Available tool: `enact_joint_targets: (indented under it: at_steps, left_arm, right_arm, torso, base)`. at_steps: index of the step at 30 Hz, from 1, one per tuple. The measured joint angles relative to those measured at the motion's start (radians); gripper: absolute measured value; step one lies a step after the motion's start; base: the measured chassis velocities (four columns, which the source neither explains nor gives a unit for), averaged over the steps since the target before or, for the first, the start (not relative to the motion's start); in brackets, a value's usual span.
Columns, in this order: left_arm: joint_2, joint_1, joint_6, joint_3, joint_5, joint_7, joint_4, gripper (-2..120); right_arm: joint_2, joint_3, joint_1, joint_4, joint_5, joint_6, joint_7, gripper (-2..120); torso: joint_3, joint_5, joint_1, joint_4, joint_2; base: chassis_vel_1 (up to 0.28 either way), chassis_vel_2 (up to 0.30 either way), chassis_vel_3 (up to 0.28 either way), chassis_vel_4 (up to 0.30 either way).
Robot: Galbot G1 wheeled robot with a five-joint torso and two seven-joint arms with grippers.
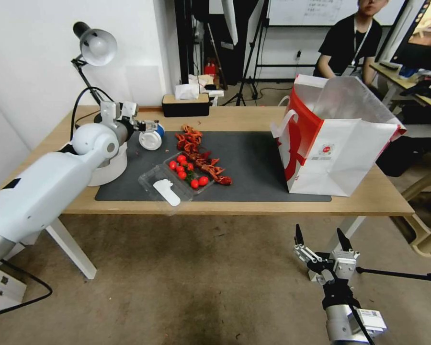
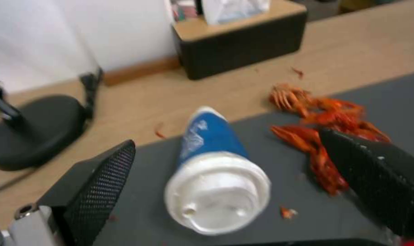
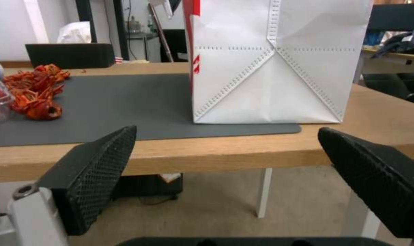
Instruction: Pick up the trash from the table and place it into the takeout bag.
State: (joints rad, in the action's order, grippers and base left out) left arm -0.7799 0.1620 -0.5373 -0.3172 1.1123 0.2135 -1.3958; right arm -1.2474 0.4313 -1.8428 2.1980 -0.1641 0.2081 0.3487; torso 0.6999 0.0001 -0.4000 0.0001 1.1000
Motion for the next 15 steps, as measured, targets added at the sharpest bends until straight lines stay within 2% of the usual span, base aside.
enact_joint_targets:
  at_steps: [4,15]
  left_arm:
    - [-0.023,-0.024,-0.018,-0.028,0.038,-0.013,0.060,100]
    - [-0.068,-0.079,0.021,-0.089,0.056,-0.034,0.214,100]
  right_arm:
    - [-0.002,-0.003,0.001,0.000,0.001,0.000,0.000,100]
    - [-0.011,0.000,-0.008,0.003,0.007,0.002,0.000,100]
  torso:
    - [0.000,-0.0001,0.000,-0.0002,0.000]
    - [0.000,-0.0001,0.000,-0.0002,0.000]
  base:
    - [0.000,0.000,0.000,0.000]
    - [0.000,0.000,0.000,0.000]
